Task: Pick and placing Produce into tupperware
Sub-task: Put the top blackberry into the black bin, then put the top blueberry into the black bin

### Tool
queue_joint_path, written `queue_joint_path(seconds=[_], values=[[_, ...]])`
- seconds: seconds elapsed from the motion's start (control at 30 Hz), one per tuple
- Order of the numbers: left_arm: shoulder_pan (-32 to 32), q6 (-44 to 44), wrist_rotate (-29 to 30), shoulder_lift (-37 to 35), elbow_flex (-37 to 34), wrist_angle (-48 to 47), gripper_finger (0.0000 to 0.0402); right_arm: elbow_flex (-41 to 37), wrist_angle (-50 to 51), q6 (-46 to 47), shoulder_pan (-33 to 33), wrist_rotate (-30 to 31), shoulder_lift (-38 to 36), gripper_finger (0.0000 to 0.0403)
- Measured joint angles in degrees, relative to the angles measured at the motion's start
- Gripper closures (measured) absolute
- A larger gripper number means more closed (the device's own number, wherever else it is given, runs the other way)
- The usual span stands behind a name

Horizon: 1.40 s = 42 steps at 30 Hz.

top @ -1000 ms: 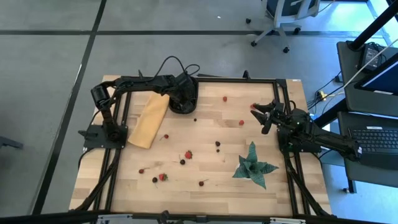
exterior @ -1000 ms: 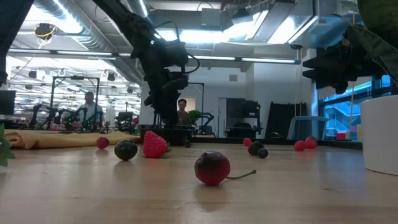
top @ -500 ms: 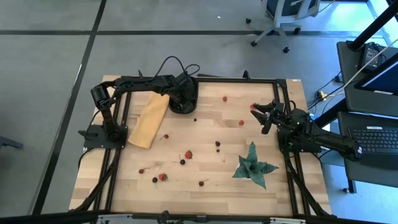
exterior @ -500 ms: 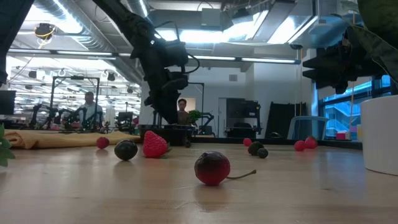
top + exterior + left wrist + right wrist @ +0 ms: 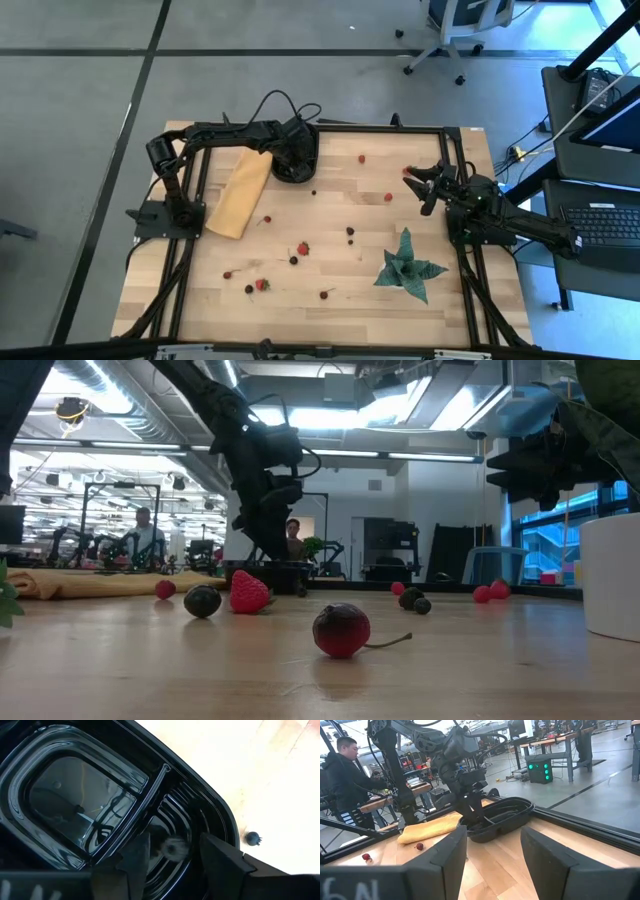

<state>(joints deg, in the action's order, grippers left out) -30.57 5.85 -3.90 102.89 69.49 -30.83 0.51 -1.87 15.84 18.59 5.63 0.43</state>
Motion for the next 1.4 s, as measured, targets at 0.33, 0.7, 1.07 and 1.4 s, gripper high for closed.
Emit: queue_joint_path(seconds=[0.33,0.7,1.07,1.4], values=[[2.13,-3.33,-5.53,-4.54,0.07,1.52,0.0229,0.0,0.01,0.0,-0.01,0.03,0.01,0.0215],[10.73,-6.08,-8.3,-4.94,0.06,5.29,0.023,0.0,-0.02,-1.33,0.0,0.35,0.04,0.0215],[15.86,-1.68,-7.52,-4.96,0.07,7.03,0.023,0.0,-0.04,-1.27,0.0,0.46,0.04,0.0215],[25.93,4.17,14.36,-4.96,0.07,11.51,0.023,0.0,-0.04,-1.46,-0.02,0.48,0.04,0.0215]])
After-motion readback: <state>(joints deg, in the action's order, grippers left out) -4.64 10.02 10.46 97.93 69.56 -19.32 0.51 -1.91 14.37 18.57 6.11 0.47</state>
